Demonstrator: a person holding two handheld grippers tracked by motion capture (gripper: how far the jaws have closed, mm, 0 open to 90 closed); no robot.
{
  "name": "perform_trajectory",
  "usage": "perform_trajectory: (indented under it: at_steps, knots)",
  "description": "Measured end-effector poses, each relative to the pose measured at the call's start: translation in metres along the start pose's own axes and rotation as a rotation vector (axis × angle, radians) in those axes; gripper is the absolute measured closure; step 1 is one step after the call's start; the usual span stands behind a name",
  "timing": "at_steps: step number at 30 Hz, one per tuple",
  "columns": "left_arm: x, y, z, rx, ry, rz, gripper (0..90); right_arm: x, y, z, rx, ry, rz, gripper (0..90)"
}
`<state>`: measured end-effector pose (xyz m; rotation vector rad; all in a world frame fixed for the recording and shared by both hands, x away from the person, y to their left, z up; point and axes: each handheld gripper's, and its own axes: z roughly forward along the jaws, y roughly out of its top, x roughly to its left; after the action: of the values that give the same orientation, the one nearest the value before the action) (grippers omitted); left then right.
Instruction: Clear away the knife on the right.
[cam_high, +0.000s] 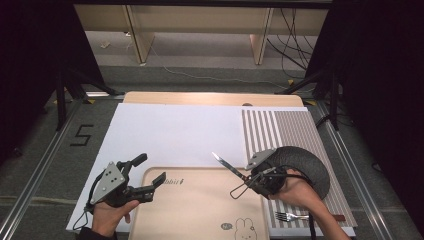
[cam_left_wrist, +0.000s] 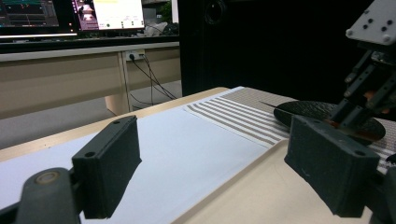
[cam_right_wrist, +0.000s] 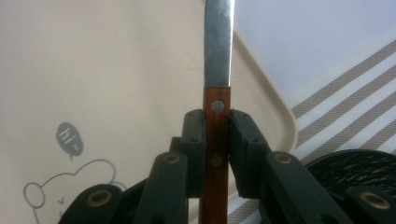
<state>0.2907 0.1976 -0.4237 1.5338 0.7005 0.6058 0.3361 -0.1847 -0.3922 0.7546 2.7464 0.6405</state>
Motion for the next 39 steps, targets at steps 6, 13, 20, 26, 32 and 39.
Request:
perform_trajectory:
  at_steps: [6,13,20,26,32,39]
  knots:
    - [-0.001,0.001,-0.001,-0.011,0.002,0.001,16.7,0.018,-0.005,0.002,-0.001,0.021,-0.002,77.6]
    - [0.000,0.001,-0.002,-0.011,0.008,0.004,16.7,0.038,-0.009,0.001,0.001,0.059,-0.030,77.6]
    - [-0.001,0.002,-0.002,-0.012,0.010,0.001,16.7,0.057,-0.014,0.006,0.011,0.082,-0.047,77.6]
    - [-0.001,0.002,-0.002,-0.016,0.013,-0.003,16.7,0.069,-0.018,0.012,0.027,0.107,-0.049,77.5]
    - [-0.001,0.002,-0.002,-0.017,0.012,-0.001,16.7,0.074,-0.023,0.021,0.053,0.131,-0.037,77.5]
    - [-0.001,0.002,-0.003,-0.018,0.010,-0.003,16.7,0.078,-0.028,0.031,0.089,0.149,-0.029,77.5]
